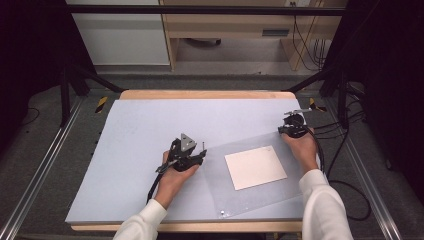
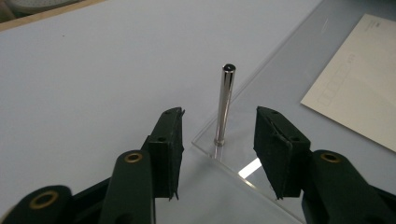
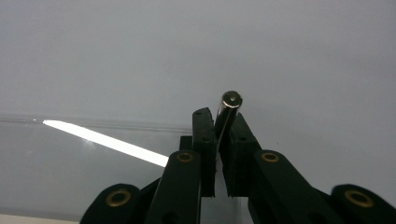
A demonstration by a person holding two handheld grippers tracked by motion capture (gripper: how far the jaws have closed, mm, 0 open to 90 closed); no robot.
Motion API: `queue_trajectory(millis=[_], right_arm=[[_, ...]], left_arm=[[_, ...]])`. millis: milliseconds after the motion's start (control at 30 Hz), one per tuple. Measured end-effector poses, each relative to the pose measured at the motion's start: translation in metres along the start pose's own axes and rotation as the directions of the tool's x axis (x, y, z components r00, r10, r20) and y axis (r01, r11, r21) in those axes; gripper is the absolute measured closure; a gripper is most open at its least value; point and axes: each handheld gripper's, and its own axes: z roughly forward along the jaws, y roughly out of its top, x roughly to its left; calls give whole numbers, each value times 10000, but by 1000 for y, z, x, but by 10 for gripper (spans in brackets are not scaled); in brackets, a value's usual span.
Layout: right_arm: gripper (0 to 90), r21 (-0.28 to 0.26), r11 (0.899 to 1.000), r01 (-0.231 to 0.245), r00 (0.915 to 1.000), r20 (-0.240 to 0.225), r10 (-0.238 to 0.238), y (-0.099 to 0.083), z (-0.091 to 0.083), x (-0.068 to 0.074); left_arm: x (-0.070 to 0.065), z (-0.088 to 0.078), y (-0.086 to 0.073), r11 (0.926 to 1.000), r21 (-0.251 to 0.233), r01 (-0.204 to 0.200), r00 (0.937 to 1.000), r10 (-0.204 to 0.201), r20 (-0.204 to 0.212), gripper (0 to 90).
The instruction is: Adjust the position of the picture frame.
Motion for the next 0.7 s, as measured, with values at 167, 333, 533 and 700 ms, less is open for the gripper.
queue_trajectory(millis=[167, 333, 533, 700], right_arm=[[850, -12, 10000, -2, 10000, -41, 2, 0, 0, 0], [850, -14, 10000, -26, 10000, -71, 26, 0, 0, -1], [850, -37, 10000, -74, 9999, -104, 74, -1, 0, -1], [850, -105, 9999, -61, 9999, -102, 60, -1, 0, -1]], left_arm=[[1, 8, 3, 10000, -52, -15, 10000, 15, 22, 594], [3, 18, 6, 9998, 92, 156, 9998, -157, 143, 696], [1, 26, 6, 9997, 115, 200, 9997, -202, 151, 781], [0, 30, 5, 9995, 264, 169, 9997, -174, 179, 839]])
